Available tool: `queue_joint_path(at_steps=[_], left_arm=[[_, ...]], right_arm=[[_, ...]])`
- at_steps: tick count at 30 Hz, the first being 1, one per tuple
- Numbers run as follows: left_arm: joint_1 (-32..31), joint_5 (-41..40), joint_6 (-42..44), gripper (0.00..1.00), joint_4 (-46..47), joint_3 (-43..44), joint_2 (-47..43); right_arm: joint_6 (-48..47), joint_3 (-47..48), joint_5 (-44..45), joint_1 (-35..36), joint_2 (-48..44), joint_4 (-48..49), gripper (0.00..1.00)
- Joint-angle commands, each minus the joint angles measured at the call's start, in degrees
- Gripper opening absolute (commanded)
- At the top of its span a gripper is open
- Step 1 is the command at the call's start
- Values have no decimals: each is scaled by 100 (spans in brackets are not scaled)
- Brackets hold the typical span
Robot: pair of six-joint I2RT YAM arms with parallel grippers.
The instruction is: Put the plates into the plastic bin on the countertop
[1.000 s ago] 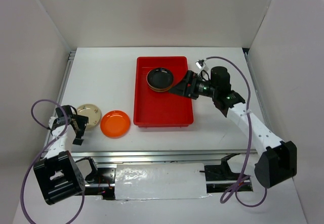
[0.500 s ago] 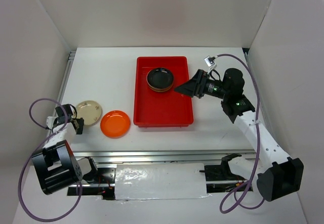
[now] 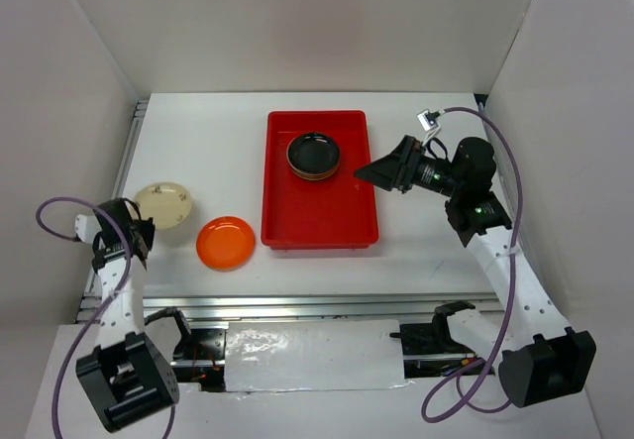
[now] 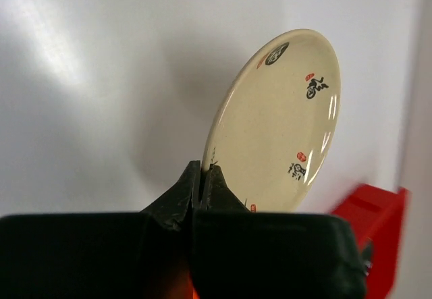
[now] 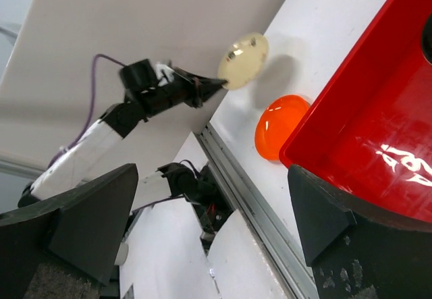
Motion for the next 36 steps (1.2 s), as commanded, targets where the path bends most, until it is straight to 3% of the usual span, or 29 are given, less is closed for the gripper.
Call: queue_joint_path(at_steps=[1,5,8,11,13,17,26,27,30,32,33,35,36], left_arm=[[-130,783,539,0,1203,686,-448],[-788,1662,899,0,1338,1792,657],[-1848,2410,1293,0,1287,2925,2097],[-2984,2350,1803,0,630,4933,3914],[-3546,2009,2041,0,338,5623,4507],[-3892,1954,2052,0,265,6653,5640],[-4217,1664,2069,0,152,7182,6584],[-4235,1664,2052,3,178,7182,6592],[-4340,1638,2139,48,56,7331,6663],[-4419,1550,2209,62,-24,7524,6672],[-4515,1515,2297,82,-85,7586,6637],[-4656,1384,2420,97,-217,7648,6330],[-4874,956,2612,99,-287,7648,6129]], right_arm=[[-205,86,-9,-114,-215,-101,100],[-329,103,159,-429,-347,-602,100],[-320,94,220,-684,-399,-777,100],[-364,121,220,-939,-470,-988,100],[-390,138,212,-1010,-540,-1111,100],[-461,165,177,-1362,-619,-1340,100],[-680,261,203,-1468,-672,-1710,100],[-672,244,177,-1459,-655,-1684,100],[-654,235,141,-1450,-628,-1640,100],[-654,218,141,-1450,-611,-1622,100],[-663,226,133,-1459,-611,-1613,100],[-672,244,124,-1459,-576,-1622,100],[-672,253,124,-1459,-584,-1622,100]])
